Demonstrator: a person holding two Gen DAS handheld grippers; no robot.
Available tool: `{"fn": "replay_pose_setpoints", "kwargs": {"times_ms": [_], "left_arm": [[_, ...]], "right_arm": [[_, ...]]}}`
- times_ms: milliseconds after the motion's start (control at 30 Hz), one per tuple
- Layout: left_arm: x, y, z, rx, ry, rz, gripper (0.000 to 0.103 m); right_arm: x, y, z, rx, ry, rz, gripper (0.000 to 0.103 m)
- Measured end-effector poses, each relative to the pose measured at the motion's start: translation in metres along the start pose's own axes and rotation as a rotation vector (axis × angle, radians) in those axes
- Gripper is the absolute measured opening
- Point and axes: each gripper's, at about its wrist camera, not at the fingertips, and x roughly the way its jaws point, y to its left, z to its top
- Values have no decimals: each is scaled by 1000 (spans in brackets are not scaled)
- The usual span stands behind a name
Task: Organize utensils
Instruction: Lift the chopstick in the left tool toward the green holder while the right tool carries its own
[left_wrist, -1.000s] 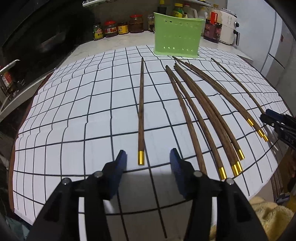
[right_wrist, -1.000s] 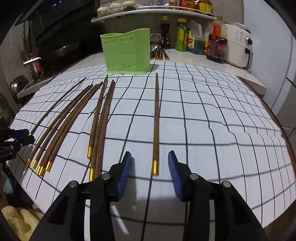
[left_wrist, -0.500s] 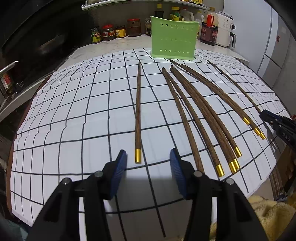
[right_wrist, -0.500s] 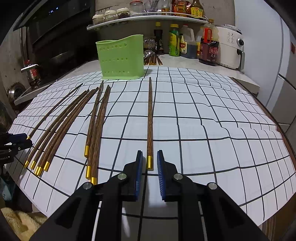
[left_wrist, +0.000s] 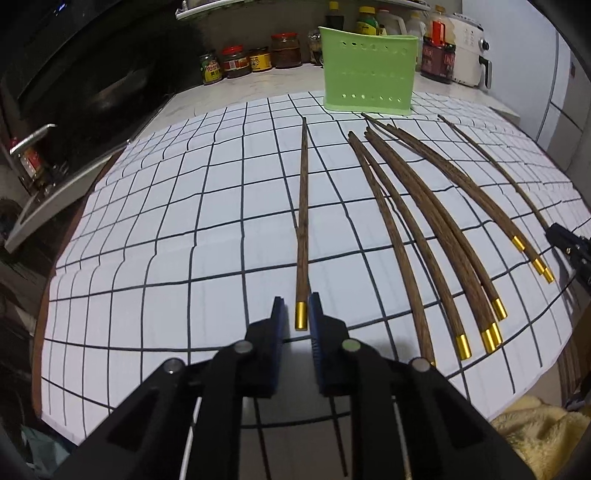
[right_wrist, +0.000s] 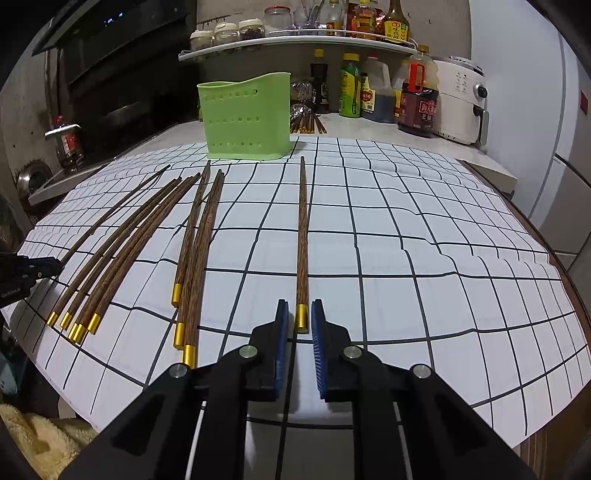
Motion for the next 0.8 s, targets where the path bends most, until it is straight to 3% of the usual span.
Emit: {"fn": "replay_pose_setpoints", "kwargs": {"times_ms": [100, 267, 500, 633, 800], "left_arm": [[1, 1, 2, 10, -1, -16, 7], [-13, 9, 4, -44, -53, -57, 7], [-76, 21, 20, -57, -269, -69, 7], [-116, 27, 34, -66, -412, -89, 7], [-147, 33, 53, -74, -534, -91, 7]], "right_arm": [[1, 2, 0, 0, -12, 5, 7], [-3, -5, 6, 64, 1, 54, 7], [-43, -3, 36, 64, -80, 87, 7], [-75, -2, 61, 71, -167, 115, 7], [-110, -3, 100, 79, -281, 138, 7]]}}
